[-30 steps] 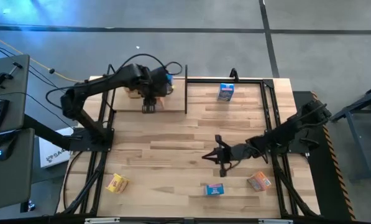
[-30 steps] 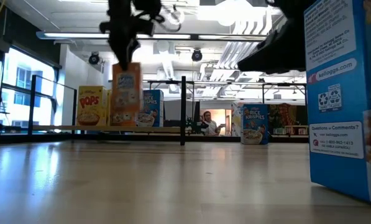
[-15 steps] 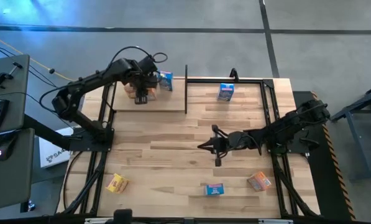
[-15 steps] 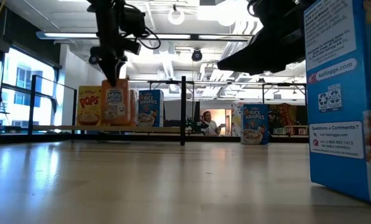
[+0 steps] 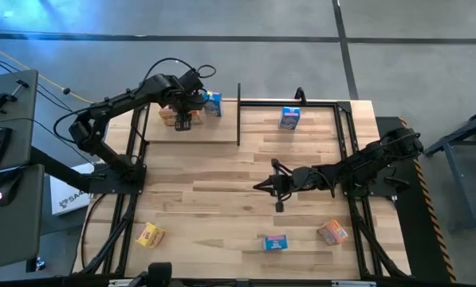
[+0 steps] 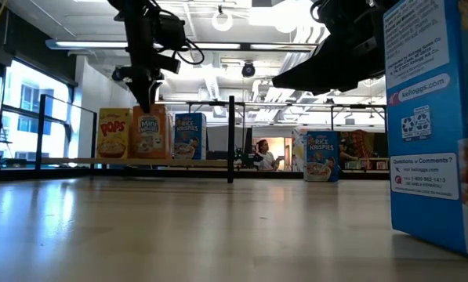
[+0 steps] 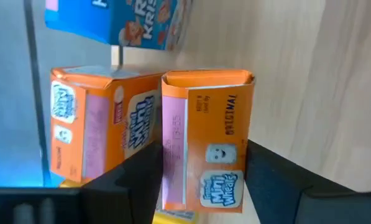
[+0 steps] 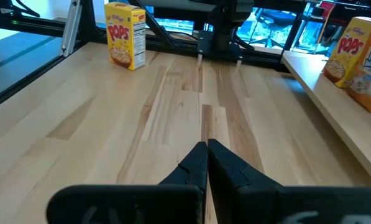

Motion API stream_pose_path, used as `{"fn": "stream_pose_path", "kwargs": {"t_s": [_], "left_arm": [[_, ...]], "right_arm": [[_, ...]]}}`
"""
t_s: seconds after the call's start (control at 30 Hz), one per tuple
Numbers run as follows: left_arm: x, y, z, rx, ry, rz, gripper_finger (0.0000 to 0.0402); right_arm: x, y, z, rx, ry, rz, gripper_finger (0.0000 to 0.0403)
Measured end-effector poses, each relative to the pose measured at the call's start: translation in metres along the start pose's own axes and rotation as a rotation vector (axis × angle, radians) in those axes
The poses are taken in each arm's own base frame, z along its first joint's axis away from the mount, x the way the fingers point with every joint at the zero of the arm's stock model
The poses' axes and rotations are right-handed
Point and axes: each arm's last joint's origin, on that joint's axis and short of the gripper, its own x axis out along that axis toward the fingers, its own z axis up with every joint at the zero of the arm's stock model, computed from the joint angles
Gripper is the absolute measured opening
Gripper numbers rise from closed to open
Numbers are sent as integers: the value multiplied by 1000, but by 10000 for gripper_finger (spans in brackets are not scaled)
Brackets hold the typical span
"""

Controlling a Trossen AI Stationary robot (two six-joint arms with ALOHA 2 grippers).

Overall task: Stack cereal on shelf
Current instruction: Put the left orange cereal box on the shelf aligned with the other orange cereal box

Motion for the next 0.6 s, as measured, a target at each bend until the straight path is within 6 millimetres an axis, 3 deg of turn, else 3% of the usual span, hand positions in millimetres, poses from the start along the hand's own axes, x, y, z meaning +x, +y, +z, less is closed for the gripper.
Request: {"fn": "stream_pose_path", "kwargs": {"t_s": [0.33,0.6], "left_arm": [[0,1,-1,11,30,32,208],[-18,10,5,0,-17,82,209]], "right_arm": [[0,0,0,0,-1,3,0],[0,0,0,0,-1,3,0]]}}
